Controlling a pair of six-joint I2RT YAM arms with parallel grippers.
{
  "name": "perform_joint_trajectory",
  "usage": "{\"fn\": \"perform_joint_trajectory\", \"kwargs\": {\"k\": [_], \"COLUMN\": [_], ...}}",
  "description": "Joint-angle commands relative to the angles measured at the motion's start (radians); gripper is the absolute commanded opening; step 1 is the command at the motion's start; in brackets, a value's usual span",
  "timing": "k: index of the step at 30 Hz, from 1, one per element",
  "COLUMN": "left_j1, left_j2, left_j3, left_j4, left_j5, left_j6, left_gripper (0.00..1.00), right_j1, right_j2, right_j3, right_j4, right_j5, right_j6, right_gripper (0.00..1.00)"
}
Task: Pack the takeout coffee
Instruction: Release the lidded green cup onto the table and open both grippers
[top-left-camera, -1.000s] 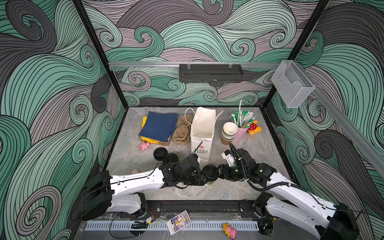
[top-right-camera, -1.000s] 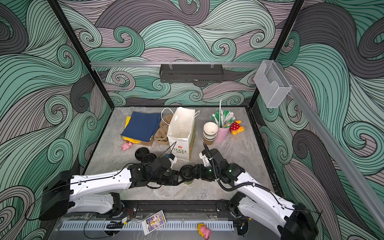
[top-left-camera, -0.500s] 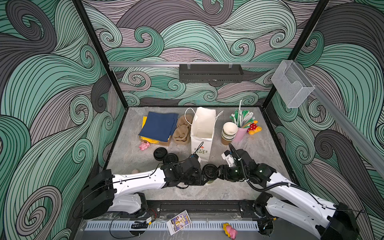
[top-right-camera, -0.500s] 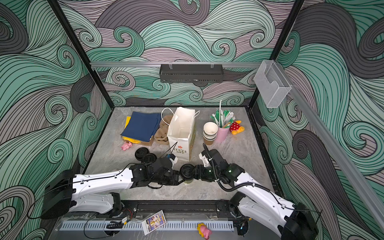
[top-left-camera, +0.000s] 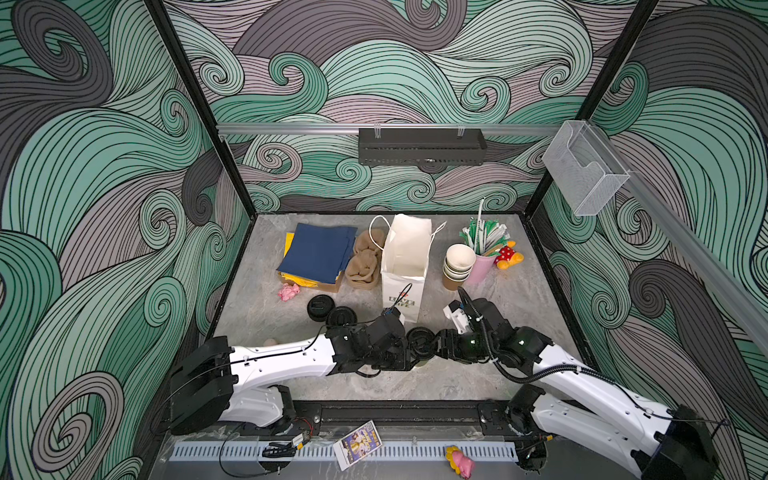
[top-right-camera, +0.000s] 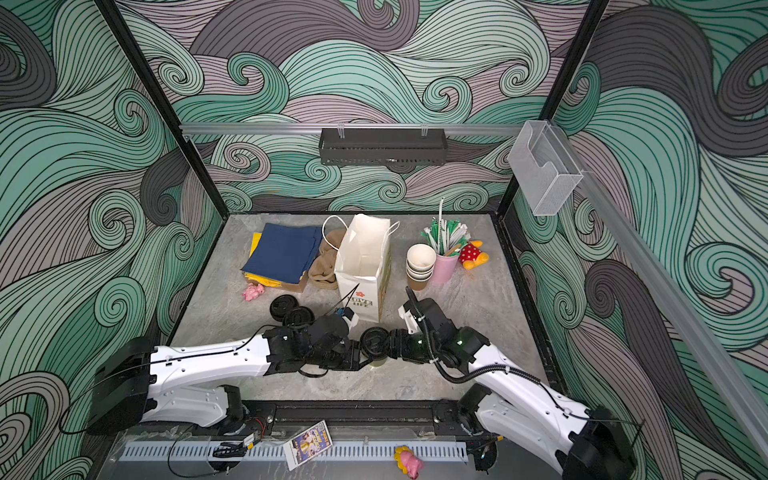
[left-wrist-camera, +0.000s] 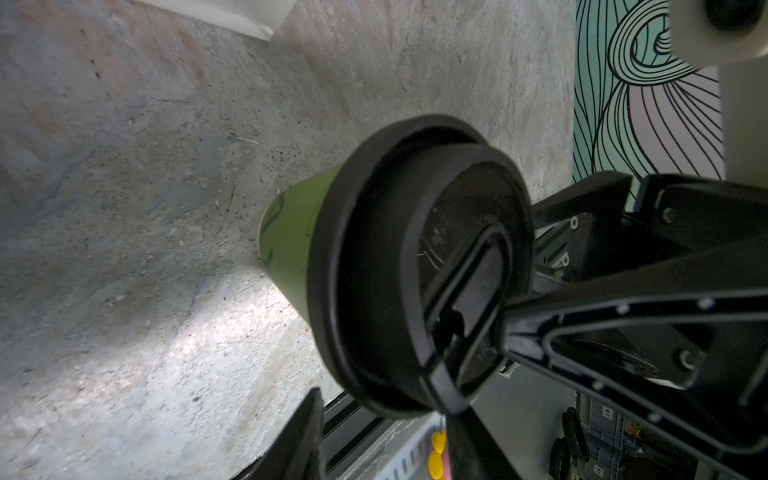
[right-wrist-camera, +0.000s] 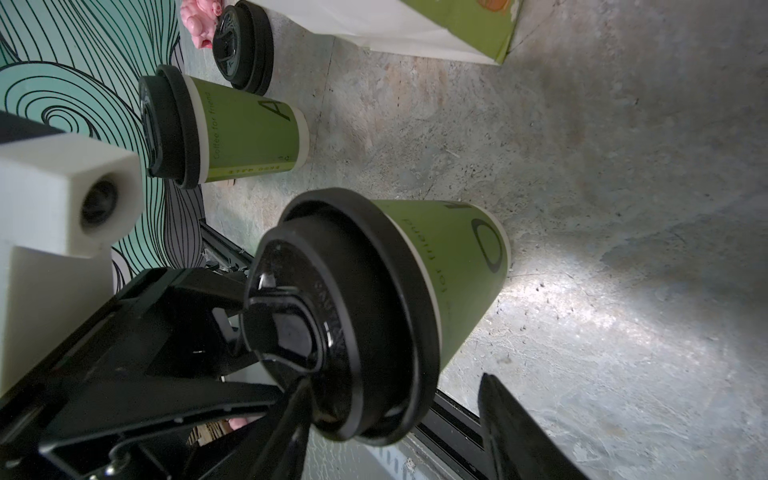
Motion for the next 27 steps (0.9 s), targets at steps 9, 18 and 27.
{"fn": "perform_joint_trajectory", "kwargs": {"k": [9, 18, 27], "left_j1": [0.003, 0.005, 0.005], "left_j2": [0.040, -0.046, -0.170], "left_j3": [0.008, 0.022, 0.018], "left_j4": [-0.187, -0.067, -0.050], "left_j5": [-0.114, -0.008, 0.021], "left_j6": [0.045, 0.130, 0.201], "left_gripper": [0.50, 0.59, 0.64], "right_j1": [0.004, 0.007, 0.010], "right_j2": [0.017, 0.020, -0.011], "right_j3": [-0.017, -0.015, 0.002], "right_j4": [-0.038, -0.028, -0.025], "right_j5": [0.028, 0.025, 0.025], "right_j6": [0.003, 0.003, -0.002], "right_gripper": [0.64, 0.64, 0.66]}}
